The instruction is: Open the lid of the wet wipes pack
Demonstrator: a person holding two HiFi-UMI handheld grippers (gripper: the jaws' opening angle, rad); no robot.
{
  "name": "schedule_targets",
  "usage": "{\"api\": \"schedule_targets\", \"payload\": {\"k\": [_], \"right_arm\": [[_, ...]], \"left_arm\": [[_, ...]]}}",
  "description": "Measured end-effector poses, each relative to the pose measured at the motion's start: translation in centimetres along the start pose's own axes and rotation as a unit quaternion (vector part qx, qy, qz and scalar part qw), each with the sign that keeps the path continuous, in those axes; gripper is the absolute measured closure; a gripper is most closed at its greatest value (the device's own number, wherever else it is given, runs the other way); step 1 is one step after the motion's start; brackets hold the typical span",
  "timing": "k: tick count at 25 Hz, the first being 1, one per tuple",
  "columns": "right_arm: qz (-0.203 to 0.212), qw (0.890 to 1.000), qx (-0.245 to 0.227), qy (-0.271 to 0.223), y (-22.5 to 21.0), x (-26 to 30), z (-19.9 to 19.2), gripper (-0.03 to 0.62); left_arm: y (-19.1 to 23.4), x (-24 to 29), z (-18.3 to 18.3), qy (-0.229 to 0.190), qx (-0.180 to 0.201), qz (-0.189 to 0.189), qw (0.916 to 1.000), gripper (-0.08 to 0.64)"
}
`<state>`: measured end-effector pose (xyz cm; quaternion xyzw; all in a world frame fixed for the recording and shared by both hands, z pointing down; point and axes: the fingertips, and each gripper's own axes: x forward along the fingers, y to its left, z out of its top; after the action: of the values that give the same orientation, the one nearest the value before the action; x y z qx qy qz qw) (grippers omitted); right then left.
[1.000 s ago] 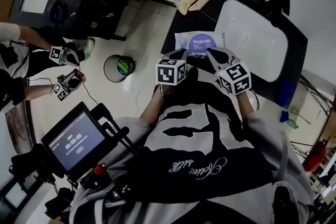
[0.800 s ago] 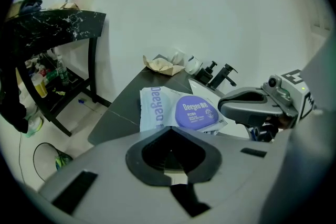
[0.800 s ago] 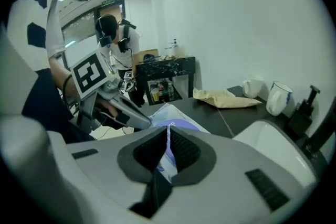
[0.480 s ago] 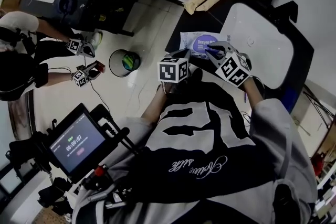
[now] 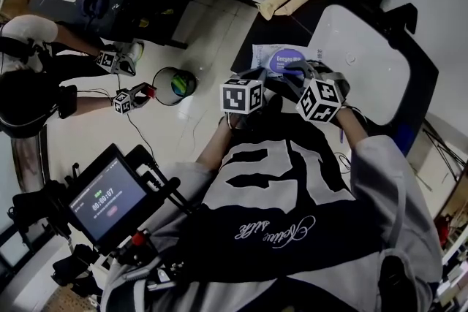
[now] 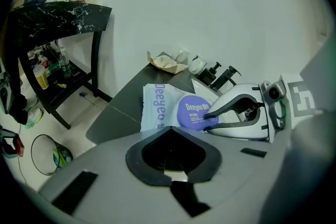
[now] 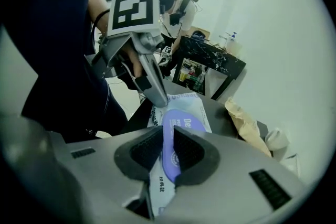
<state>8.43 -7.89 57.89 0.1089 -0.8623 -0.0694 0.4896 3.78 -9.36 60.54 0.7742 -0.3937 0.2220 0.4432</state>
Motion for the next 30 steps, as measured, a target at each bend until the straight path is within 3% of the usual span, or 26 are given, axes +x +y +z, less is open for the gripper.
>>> {"api": "schedule_targets", "payload": {"k": [4,16,21,25,27,30], "right_arm": [[0.002,0.998,-0.054,0.020,0.48,0.21,-0.03,0.532],[0.013,0.999,-0.027,0.020,0.64,0.32,-0.46,0.532],[0.014,0.998,-0.053,0.039,0.75,0.58,-0.58,0.529],[-0.015,0.996,-0.080,0.048,0.89,0.96,-0.53,0.529],[-0.026,0.997,-0.058,0.043,0.70,0.97,-0.61,0.529],[-0.009,1.000,0.006,0.029,0.29,0.68,-0.86,0.531]], "left_arm": [[0.01,0.03,-0.13,0.004,-0.002,-0.004,1.0000,0.561],[-0.11,0.23,-0.32,0.005,-0.001,-0.018,0.9998,0.561],[-0.30,0.24,-0.35,0.008,0.002,-0.019,0.9998,0.561],[-0.13,0.25,-0.46,0.012,0.009,-0.014,0.9998,0.561],[-0.15,0.37,-0.39,0.013,0.018,-0.011,0.9997,0.561],[-0.41,0.64,-0.36,0.009,0.031,-0.012,0.9994,0.561]]}}
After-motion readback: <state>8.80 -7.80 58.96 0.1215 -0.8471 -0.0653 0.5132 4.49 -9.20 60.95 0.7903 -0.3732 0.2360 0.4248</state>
